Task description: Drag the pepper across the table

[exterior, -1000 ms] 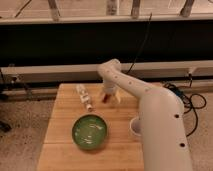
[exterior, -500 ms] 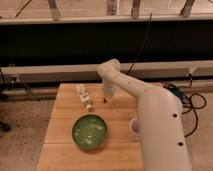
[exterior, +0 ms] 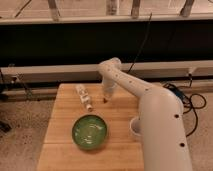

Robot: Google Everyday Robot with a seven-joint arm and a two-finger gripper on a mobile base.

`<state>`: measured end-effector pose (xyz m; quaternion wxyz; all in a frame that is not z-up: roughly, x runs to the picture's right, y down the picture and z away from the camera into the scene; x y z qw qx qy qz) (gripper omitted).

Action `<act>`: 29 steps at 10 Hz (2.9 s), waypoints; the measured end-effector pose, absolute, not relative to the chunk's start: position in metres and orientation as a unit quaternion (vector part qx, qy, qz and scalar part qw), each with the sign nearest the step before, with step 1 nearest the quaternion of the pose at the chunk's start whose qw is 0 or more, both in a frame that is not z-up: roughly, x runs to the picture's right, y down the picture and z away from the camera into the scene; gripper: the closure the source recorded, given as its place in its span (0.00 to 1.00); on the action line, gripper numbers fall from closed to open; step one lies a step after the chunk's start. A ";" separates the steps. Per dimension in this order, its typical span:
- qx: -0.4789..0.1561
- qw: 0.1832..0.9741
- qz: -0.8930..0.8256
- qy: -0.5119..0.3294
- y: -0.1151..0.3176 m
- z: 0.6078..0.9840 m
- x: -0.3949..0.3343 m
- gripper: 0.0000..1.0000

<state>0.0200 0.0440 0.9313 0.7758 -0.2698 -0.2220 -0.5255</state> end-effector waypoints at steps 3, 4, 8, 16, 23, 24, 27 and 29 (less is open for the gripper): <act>-0.263 0.778 -0.522 -0.231 0.037 0.934 0.021 0.43; -0.261 0.778 -0.521 -0.233 0.035 0.936 0.020 0.35; -0.256 0.780 -0.520 -0.235 0.033 0.948 0.018 0.20; -0.261 0.785 -0.517 -0.221 0.038 0.964 0.018 0.20; -0.270 0.794 -0.515 -0.179 0.033 0.973 0.027 0.67; -0.272 0.793 -0.515 -0.178 0.034 0.973 0.028 0.75; -0.279 0.790 -0.516 -0.176 0.037 0.974 0.030 1.00; -0.277 0.788 -0.515 -0.193 0.037 0.971 0.031 1.00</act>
